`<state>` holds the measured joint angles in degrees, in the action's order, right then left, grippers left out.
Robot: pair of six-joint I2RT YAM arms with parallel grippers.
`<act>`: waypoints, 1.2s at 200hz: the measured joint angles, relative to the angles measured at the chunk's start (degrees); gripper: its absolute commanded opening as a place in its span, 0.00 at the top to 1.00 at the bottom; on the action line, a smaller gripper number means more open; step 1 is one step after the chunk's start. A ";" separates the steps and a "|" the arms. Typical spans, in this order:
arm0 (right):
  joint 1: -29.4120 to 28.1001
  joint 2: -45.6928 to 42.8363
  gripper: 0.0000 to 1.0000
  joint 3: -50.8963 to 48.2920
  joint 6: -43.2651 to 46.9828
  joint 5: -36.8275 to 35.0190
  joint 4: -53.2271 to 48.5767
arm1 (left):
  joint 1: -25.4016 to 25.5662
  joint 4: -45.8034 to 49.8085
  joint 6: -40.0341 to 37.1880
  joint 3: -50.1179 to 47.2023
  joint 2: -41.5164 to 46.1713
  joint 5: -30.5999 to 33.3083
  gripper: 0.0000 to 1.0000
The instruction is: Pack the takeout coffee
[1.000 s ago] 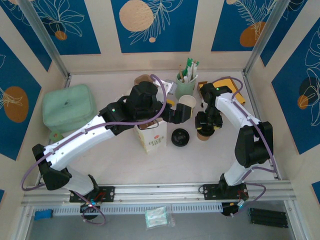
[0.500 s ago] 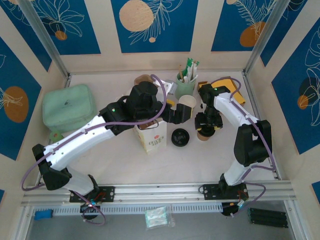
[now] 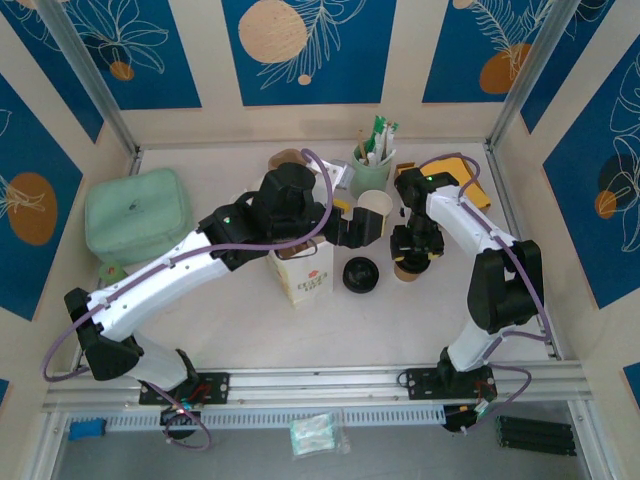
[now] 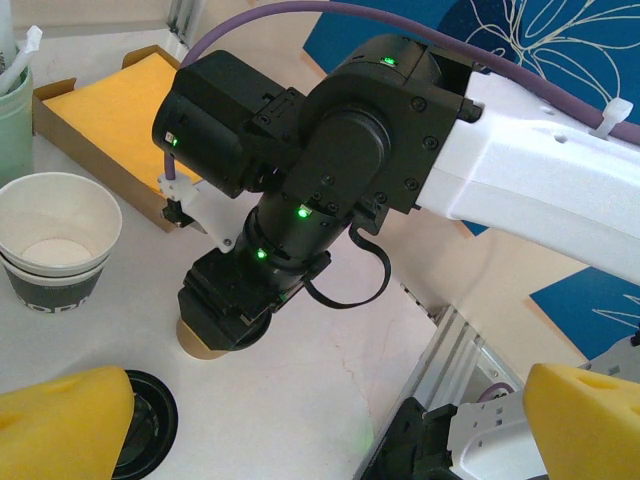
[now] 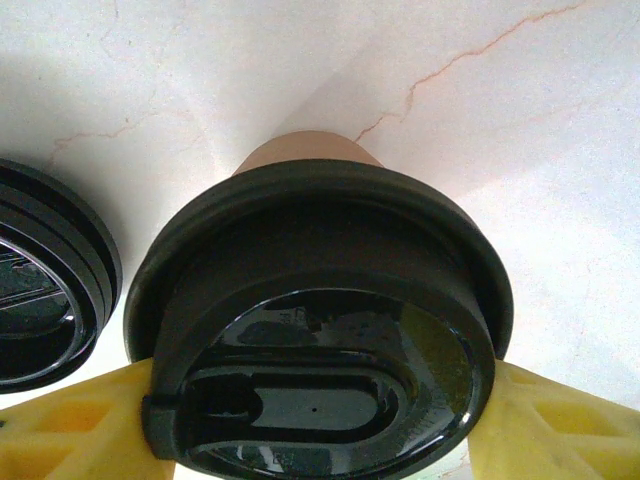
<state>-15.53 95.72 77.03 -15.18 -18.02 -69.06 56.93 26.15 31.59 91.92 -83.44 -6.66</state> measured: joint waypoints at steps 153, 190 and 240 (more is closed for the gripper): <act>-3.45 -7.72 0.37 8.44 -0.48 -0.07 -6.47 | 0.00 2.25 -0.63 0.00 0.39 2.29 0.01; -5.62 -9.22 0.38 11.63 -1.20 -0.09 -8.74 | 0.00 3.50 -0.76 0.02 1.51 3.54 0.00; -7.50 -12.83 0.38 16.72 -2.58 0.00 -11.34 | 0.00 5.70 -2.32 0.09 3.28 6.29 0.01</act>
<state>-23.03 82.89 93.76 -17.76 -18.02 -80.40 56.93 31.86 29.28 92.01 -80.16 -0.36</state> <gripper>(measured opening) 0.624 0.994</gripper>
